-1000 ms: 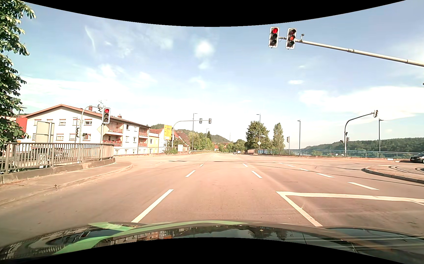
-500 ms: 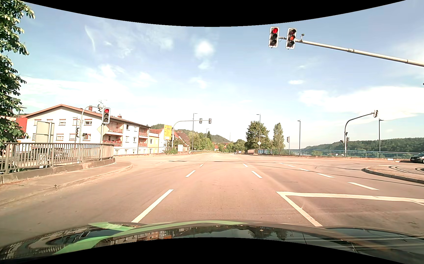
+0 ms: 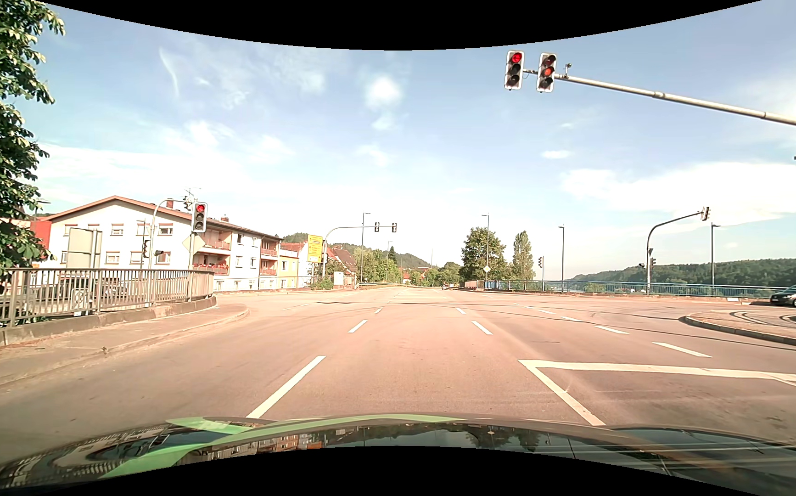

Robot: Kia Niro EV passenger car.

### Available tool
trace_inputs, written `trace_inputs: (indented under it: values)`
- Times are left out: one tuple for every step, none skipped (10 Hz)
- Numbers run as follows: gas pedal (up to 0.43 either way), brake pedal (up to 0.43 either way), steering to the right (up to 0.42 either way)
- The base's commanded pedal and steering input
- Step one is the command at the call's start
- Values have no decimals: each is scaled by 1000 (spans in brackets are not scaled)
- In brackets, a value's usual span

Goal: Follow the waypoints while adhering to traffic rules and regulations

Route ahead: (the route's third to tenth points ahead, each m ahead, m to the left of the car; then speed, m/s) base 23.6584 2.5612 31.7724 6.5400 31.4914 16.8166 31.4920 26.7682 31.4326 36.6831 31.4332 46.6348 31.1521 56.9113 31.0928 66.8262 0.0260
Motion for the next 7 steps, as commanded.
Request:
trace_inputs:
  values:
    - [0,104,-8]
    - [0,104,-8]
    - [0,110,-8]
    - [0,110,-8]
    - [0,110,-8]
    - [0,110,-8]
    - [0,110,-8]
